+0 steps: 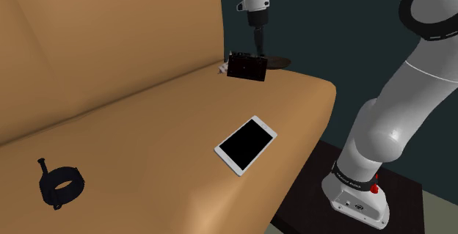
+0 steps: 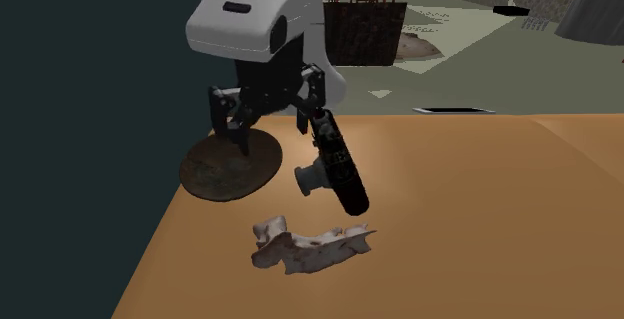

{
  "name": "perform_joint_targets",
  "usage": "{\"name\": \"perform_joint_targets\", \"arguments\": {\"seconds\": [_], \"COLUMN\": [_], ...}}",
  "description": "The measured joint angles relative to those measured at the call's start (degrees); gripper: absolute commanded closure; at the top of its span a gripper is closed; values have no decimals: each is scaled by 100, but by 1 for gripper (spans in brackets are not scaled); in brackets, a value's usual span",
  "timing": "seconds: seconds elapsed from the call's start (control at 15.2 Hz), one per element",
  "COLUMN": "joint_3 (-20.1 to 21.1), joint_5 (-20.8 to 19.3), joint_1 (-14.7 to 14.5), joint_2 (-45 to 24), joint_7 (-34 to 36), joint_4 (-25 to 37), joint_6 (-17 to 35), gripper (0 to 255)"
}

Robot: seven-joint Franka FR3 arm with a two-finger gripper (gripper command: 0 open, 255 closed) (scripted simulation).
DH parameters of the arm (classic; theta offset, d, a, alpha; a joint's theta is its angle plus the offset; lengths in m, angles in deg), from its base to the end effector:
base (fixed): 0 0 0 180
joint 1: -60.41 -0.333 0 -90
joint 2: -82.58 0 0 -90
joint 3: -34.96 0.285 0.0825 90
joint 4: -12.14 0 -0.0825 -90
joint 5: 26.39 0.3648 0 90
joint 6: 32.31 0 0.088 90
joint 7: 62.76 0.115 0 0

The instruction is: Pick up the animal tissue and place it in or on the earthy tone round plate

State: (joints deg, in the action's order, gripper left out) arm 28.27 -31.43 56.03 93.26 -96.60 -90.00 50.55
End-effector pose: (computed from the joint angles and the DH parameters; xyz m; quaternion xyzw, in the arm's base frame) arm 0.4642 -0.0340 0.5743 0.9592 0.2704 -0.0821 0.0082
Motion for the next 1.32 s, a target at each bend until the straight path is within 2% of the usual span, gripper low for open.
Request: {"name": "perform_joint_targets", "arguments": {"seconds": [0.53,1.06,1.32], "joint_3": [93,104,102], "joint_5": [-38,-65,-68], "joint_1": [-144,-146,-144], "joint_2": [-1921,-1742,-1704], "joint_7": [-1262,-1319,-1319], "joint_4": [2664,1880,1779], "joint_6": [-678,-68,-2], "gripper": [0,0,0]}}
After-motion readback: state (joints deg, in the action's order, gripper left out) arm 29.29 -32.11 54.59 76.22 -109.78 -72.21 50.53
